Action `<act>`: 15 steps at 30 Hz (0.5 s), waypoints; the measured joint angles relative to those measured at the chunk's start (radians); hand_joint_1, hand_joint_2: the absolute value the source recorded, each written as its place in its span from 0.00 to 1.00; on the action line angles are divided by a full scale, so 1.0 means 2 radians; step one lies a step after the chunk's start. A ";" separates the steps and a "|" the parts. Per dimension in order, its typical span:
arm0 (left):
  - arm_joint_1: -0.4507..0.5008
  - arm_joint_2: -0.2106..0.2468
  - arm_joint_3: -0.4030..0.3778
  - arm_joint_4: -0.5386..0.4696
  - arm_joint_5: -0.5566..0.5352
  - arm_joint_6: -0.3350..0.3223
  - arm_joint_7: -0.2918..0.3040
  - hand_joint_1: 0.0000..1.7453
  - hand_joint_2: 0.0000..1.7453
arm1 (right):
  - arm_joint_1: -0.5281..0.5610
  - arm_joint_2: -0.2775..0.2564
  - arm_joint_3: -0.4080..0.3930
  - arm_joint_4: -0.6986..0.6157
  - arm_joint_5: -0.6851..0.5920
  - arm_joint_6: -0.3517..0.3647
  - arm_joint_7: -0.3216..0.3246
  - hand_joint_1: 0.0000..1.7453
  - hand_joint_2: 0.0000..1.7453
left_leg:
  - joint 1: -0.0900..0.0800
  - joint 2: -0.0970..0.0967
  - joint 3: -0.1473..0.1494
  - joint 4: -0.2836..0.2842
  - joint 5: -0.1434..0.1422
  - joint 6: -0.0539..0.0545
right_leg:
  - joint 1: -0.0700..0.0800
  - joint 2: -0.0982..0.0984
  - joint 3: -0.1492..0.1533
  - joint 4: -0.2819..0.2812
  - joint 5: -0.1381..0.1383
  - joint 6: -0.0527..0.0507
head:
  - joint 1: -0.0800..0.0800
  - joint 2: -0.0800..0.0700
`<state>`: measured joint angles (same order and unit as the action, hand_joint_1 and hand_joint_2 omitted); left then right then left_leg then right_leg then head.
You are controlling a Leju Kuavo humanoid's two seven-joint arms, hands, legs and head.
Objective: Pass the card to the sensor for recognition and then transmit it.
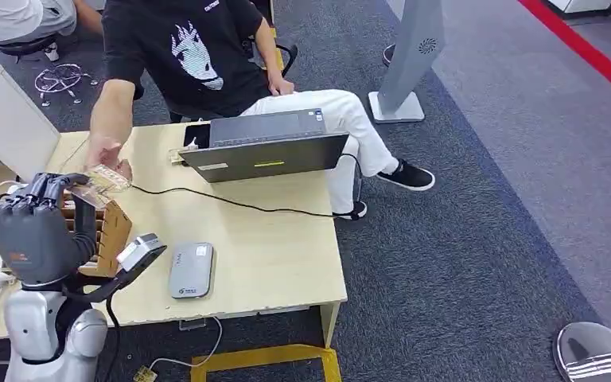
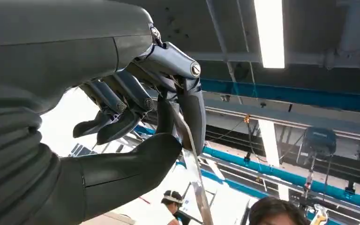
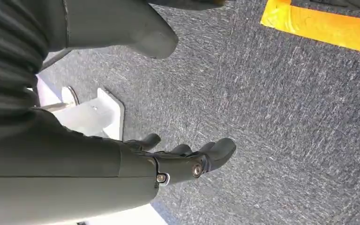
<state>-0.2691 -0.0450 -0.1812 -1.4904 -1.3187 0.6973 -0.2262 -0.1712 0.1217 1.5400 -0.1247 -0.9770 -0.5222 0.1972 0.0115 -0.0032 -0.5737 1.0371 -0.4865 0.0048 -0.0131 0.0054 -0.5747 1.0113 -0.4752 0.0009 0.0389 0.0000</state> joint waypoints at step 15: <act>-0.002 0.021 -0.005 0.002 0.037 0.000 0.038 1.00 1.00 | 0.003 0.000 0.000 0.000 -0.009 -0.004 -0.003 0.00 1.00 | 0.000 0.000 0.000 0.000 0.000 0.000 | 0.000 0.000 0.000 0.000 0.000 0.000 | 0.000 0.000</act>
<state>-0.2740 -0.0031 -0.1919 -1.4855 -1.2448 0.6974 -0.1511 -0.1652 0.1213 1.5400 -0.1244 -0.9949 -0.5299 0.1911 0.0114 -0.0031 -0.5739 1.0369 -0.4865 0.0048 -0.0129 0.0054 -0.5746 1.0113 -0.4753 0.0009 0.0389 0.0000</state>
